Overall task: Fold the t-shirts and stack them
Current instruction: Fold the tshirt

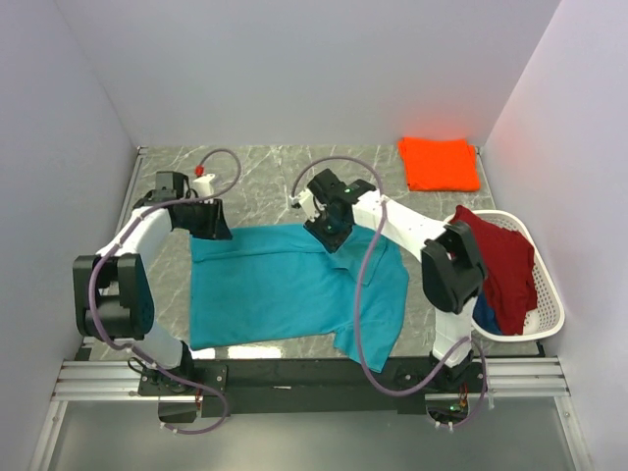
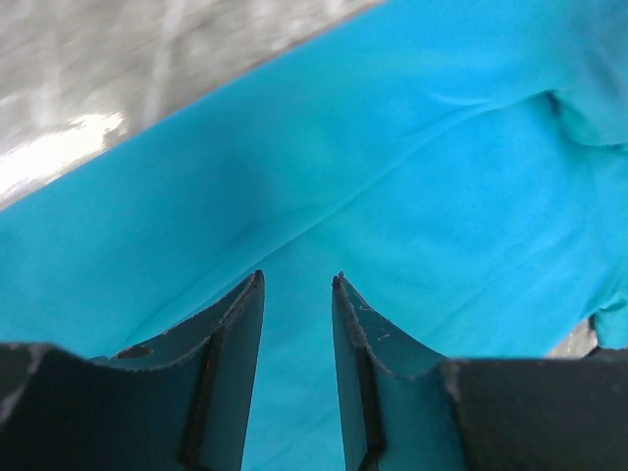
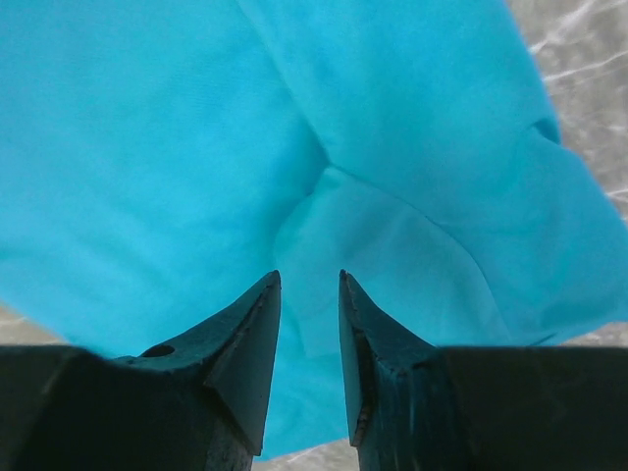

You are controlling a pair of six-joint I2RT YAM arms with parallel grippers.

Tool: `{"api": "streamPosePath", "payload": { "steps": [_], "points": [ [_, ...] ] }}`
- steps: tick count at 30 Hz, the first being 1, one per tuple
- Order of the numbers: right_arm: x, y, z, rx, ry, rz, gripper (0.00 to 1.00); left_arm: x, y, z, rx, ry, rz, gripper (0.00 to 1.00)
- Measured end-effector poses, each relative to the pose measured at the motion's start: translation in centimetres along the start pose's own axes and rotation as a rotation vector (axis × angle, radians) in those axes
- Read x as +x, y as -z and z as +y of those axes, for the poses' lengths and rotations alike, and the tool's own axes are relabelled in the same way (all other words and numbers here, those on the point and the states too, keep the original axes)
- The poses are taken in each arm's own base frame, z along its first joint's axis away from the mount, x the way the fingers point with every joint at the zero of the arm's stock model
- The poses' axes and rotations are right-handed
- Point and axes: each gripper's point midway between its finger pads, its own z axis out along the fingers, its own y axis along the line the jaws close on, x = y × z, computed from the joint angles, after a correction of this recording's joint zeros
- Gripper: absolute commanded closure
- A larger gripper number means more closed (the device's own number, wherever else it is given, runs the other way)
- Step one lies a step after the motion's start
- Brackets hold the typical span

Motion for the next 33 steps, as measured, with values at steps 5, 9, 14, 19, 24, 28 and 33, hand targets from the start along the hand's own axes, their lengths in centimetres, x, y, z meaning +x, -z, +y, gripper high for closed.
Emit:
{"api": "streamPosePath", "payload": {
  "steps": [5,9,14,19,24,28,33],
  "points": [
    [2.1,-2.8,-0.5,0.001,-0.012,0.104,0.58,1.1,0.6,3.4,-0.071,0.08,0.031,0.6],
    [3.0,-3.0,-0.5,-0.001,-0.011,0.132,0.58,2.3,0.5,5.4,-0.103,0.124,0.07,0.6],
    [3.5,-3.0,-0.2,-0.017,-0.007,0.149,0.57,3.4,0.4,6.4,-0.117,0.151,0.105,0.6],
    [3.8,-2.9,0.3,-0.043,-0.002,0.159,0.56,3.4,0.4,6.4,-0.12,0.141,0.109,0.59],
    [3.9,-2.8,0.8,-0.053,0.008,0.168,0.56,3.4,0.4,6.5,-0.121,0.135,0.109,0.59],
    [4.2,-3.5,1.1,-0.051,0.017,0.191,0.56,3.5,0.5,6.5,-0.123,0.134,0.109,0.58],
    [5.4,-5.2,1.2,-0.059,0.017,0.249,0.56,3.5,0.5,6.7,-0.131,0.133,0.111,0.58]
  ]
}}
